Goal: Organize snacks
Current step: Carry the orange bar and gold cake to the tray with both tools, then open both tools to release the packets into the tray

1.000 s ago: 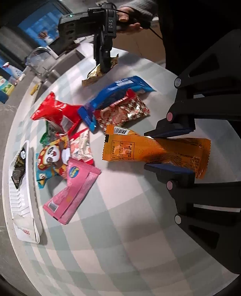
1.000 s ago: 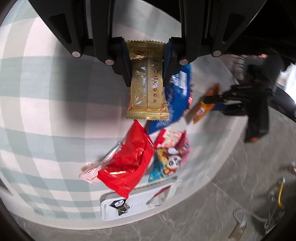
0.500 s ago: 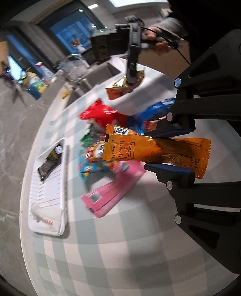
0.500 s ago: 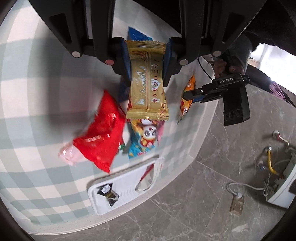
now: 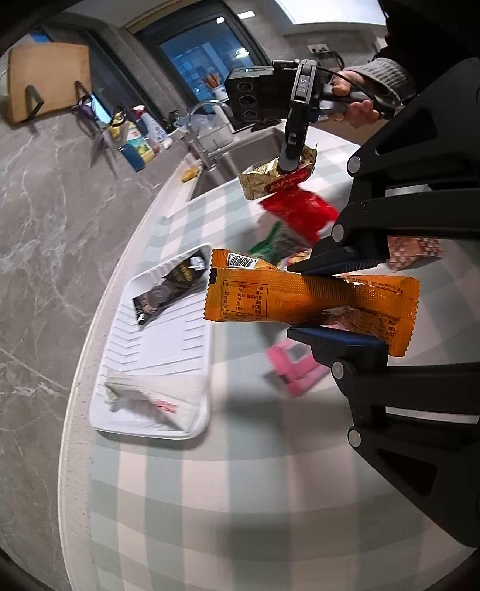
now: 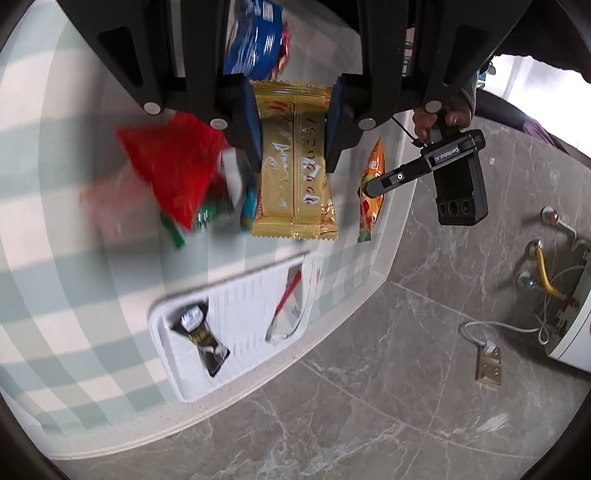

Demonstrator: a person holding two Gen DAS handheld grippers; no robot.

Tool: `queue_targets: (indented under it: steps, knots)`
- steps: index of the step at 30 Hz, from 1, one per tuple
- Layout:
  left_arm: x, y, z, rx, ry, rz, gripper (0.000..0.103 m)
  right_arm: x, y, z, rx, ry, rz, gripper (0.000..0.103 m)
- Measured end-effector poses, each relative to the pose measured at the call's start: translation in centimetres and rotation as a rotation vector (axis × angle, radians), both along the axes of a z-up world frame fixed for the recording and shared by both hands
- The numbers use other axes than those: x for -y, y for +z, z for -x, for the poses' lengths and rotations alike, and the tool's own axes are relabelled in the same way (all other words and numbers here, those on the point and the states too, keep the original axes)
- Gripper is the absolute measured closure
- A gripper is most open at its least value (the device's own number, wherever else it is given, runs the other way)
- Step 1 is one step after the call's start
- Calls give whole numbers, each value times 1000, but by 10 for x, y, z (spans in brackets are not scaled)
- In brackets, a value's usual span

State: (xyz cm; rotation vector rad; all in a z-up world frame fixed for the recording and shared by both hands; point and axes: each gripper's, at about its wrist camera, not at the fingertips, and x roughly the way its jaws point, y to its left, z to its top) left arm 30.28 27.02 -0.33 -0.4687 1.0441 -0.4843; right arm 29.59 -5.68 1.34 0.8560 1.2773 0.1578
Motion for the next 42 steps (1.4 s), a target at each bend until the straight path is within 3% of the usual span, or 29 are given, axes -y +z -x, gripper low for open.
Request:
queue_targets:
  steps: [18, 30, 35, 39, 42]
  knots:
    - [18, -17, -147, -30, 13, -59, 79, 27, -70, -114, -80, -35, 26, 69]
    - [34, -45, -194, -43, 15, -145, 79, 29, -115, -152, -163, -56, 70, 69]
    - [42, -58, -209, -41, 17, -178, 79, 31, -124, -157, -181, -66, 84, 68]
    - [52, -61, -216, -14, 3, -248, 78, 31, -129, -159, -193, -66, 101, 68]
    - [55, -66, -219, -14, 0, -272, 78, 32, -130, -158, -202, -70, 104, 62]
